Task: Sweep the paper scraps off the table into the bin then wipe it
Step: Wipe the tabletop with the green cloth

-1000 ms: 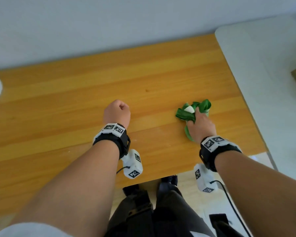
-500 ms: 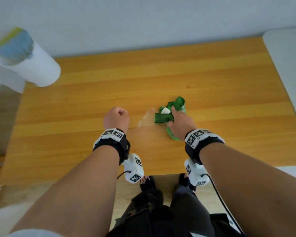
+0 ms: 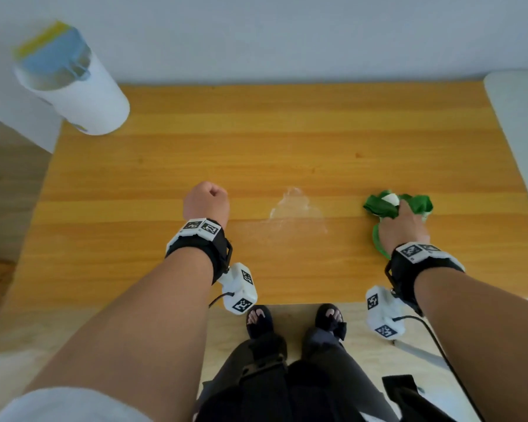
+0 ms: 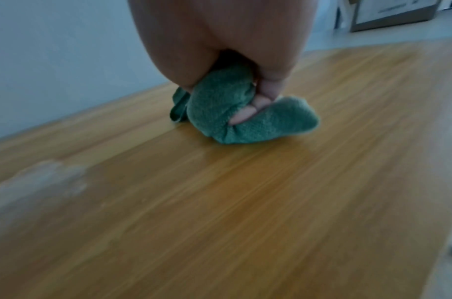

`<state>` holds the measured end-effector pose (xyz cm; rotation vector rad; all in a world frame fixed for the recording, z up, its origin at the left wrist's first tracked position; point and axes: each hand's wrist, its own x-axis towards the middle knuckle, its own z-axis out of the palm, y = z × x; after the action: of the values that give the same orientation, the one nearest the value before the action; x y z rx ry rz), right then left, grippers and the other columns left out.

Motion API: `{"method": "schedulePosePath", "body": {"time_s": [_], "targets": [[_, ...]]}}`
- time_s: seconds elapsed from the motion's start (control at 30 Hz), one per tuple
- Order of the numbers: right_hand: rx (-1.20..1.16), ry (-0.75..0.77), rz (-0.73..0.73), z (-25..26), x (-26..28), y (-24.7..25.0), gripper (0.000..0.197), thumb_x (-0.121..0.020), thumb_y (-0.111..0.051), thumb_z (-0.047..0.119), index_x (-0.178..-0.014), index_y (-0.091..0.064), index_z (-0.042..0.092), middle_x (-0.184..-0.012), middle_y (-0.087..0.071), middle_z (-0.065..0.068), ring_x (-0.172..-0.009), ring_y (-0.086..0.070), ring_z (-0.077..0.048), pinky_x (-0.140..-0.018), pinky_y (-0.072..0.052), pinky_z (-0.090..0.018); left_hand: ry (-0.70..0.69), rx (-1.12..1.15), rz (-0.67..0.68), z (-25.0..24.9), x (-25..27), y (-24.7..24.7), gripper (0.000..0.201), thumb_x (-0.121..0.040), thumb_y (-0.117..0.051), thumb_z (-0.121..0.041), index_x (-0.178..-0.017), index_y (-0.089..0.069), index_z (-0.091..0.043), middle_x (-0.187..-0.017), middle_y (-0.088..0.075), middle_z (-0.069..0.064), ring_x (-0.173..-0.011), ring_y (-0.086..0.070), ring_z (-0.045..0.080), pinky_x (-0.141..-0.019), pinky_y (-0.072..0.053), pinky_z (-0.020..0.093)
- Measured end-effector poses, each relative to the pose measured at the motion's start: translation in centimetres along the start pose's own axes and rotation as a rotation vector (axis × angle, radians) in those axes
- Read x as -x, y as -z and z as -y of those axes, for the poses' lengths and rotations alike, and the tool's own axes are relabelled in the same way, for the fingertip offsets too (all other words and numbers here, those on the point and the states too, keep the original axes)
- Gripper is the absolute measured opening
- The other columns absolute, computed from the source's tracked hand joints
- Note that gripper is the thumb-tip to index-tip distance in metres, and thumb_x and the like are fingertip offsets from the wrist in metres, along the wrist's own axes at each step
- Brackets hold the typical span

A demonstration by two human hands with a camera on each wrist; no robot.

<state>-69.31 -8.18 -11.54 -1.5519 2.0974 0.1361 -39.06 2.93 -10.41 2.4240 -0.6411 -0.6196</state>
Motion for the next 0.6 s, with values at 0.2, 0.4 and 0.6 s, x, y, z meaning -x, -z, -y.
{"method": "schedulePosePath", "body": {"time_s": [0.2,0.4,0.6], "targets": [[0.043,0.221,0.066,5.2,2.0,-3.1,0.060,-0.098,-0.036,0.025,-0.155,-0.014,0.025,-0.149,-0.037,-0.016,-0.117,-0.053,-0.037,-0.088,-0.046,-0.040,0.033,-0.048,0.010,1.6,-0.1,0.2,0.018,-0.098,-0.047,-0.022,-0.090,-0.063,-0.020,-0.069,-0.056,-0.006,-0.053,-0.050,0.012,-0.042,-0.037,0.023],[-0.212,0.392,0.262,8.0,2.3,-1.7,0.047,-0.096,-0.046,0.015,-0.143,-0.047,0.021,-0.093,-0.066,-0.010,-0.072,-0.059,-0.028,-0.062,-0.048,-0.033,0.037,0.009,-0.010,1.7,-1.1,0.9,0.018,-0.096,-0.050,-0.022,-0.088,-0.065,-0.017,-0.078,-0.064,0.000,-0.055,-0.050,0.014,-0.047,-0.039,0.024],[-0.034,0.265,0.026,7.1,-3.2,1.5,0.051,-0.095,-0.047,0.016,-0.145,-0.039,0.014,-0.114,-0.060,-0.013,-0.079,-0.053,-0.028,-0.070,-0.043,-0.034,0.088,0.029,-0.036,2.8,-1.6,2.0,0.018,-0.096,-0.051,-0.023,-0.088,-0.066,-0.018,-0.073,-0.061,-0.003,-0.053,-0.050,0.012,-0.045,-0.036,0.024]]}}
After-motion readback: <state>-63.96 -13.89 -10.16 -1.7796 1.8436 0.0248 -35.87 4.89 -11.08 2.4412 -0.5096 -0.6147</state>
